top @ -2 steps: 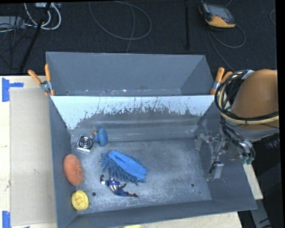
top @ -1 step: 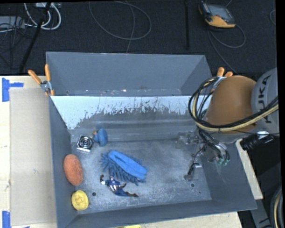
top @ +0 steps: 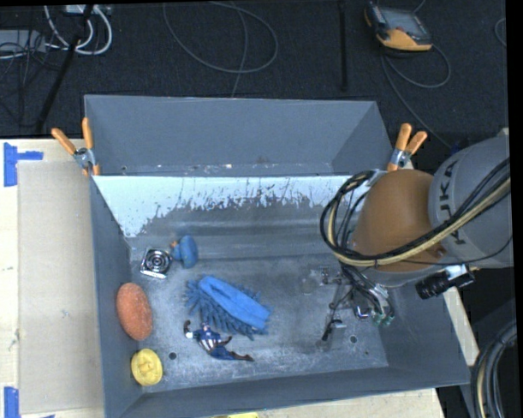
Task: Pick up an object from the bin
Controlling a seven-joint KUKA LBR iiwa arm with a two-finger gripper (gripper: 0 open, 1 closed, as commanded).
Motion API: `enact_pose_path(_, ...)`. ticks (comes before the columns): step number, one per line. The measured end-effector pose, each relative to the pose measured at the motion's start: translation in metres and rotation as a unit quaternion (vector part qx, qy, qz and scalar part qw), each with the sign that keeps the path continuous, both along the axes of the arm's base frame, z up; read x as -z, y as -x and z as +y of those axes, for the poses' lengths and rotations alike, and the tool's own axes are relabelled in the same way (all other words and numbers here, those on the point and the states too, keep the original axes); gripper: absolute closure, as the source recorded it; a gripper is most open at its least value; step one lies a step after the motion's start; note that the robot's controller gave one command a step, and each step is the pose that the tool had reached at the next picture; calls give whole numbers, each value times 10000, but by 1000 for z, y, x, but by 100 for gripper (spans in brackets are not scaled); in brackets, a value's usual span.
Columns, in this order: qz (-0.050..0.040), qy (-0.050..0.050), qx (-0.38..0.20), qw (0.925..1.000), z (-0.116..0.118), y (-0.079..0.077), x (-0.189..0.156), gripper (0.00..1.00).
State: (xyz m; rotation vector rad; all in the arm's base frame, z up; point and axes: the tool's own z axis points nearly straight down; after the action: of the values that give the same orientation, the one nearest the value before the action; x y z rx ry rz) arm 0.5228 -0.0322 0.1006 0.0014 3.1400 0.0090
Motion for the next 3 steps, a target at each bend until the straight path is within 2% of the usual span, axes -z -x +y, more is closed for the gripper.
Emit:
enact_pose_path(1, 27, 39, -216, 9998, 4, -10, 22, 0)
enact_pose_path(2, 9, 30, -703, 9975, 61, -10, 28, 0)
enact_pose_path(3, 0, 13, -1094, 9940, 97, -17, 30, 0)
